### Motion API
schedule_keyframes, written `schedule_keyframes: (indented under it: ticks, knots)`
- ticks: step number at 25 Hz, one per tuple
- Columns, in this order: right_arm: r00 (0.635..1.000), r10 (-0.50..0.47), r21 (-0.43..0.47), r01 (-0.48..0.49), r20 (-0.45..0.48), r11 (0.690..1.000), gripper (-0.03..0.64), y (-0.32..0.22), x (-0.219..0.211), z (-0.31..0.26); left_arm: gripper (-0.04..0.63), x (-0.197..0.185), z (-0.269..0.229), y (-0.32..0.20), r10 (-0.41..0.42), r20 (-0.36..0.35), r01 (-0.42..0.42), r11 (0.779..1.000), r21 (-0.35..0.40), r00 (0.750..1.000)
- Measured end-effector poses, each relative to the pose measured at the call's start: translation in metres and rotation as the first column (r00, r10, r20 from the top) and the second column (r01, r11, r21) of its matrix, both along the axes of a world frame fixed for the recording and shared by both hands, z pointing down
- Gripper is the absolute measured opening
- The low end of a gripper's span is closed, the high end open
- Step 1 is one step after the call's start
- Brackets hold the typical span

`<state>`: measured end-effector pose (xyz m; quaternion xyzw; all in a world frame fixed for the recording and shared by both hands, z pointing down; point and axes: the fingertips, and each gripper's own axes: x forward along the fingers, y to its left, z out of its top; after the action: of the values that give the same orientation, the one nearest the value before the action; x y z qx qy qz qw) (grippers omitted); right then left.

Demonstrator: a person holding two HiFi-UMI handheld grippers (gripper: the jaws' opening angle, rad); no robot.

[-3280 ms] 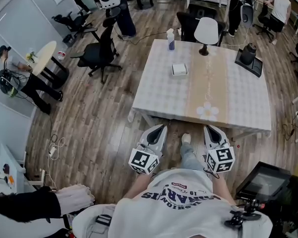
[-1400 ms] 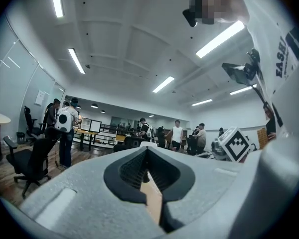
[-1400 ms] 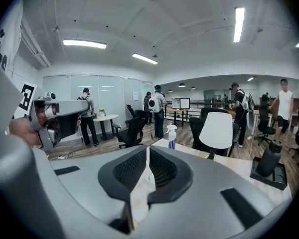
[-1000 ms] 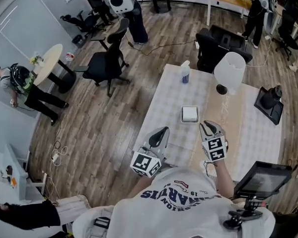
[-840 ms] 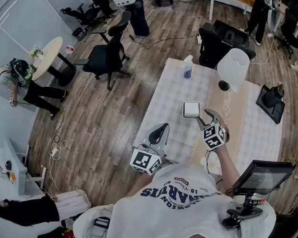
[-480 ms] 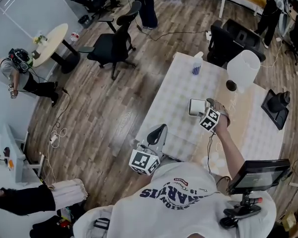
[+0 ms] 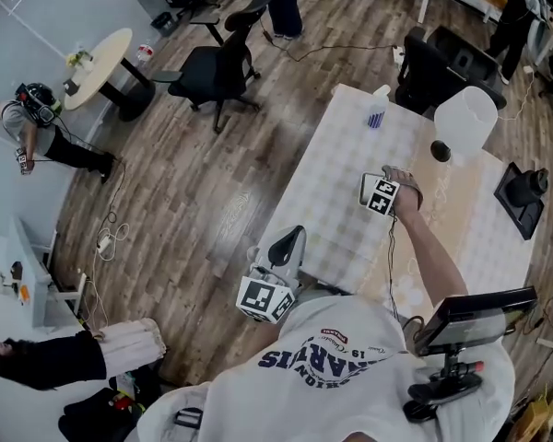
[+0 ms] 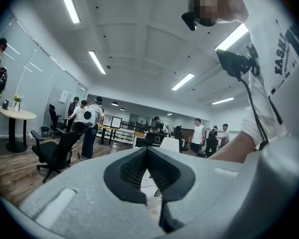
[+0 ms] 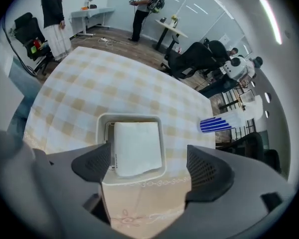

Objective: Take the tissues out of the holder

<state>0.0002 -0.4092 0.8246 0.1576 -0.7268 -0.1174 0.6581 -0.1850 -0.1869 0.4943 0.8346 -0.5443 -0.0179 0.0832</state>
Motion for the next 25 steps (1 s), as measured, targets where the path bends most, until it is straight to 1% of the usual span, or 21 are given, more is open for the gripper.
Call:
schedule_keyframes:
  ticks: [3,7,9,12,15,19,25]
  knots:
    - [0.996,-0.046,-0.051,0.042,-0.081,0.998,0.479,0.0,0.0,0.023,0.002,-0.007,0.004,0.003,-0.016,-0.001,0.016,1.0,-0.003,1.0]
    - [0.97,-0.146,-0.077,0.133,-0.196,0.988,0.48,-0.003,-0.006,0.047,0.002,-0.018,0.007,0.004,-0.059,0.0,0.059,0.998,-0.009,0.998]
    - [0.961,-0.154,-0.069,0.142,-0.231,0.987,0.48,-0.004,-0.005,0.059,0.002,-0.021,0.008,0.007,-0.073,0.004,0.073,0.997,-0.016,0.997]
    - [0.953,-0.119,-0.037,0.113,-0.28,0.993,0.471,-0.012,0.001,0.067,0.002,-0.023,0.009,0.009,-0.099,0.01,0.099,0.995,-0.024,0.995]
    - [0.952,-0.096,-0.026,0.092,-0.291,0.995,0.437,-0.012,0.005,0.068,0.002,-0.026,0.011,0.011,-0.124,0.012,0.125,0.992,-0.028,0.992]
    - [0.958,-0.092,-0.032,0.086,-0.27,0.996,0.431,-0.008,0.002,0.069,0.002,-0.027,0.009,0.01,-0.119,0.014,0.12,0.993,-0.021,0.993]
    - [0.956,-0.103,-0.019,0.102,-0.276,0.995,0.431,-0.013,-0.004,0.065,0.002,-0.015,0.003,0.006,-0.099,0.015,0.099,0.995,-0.007,0.995]
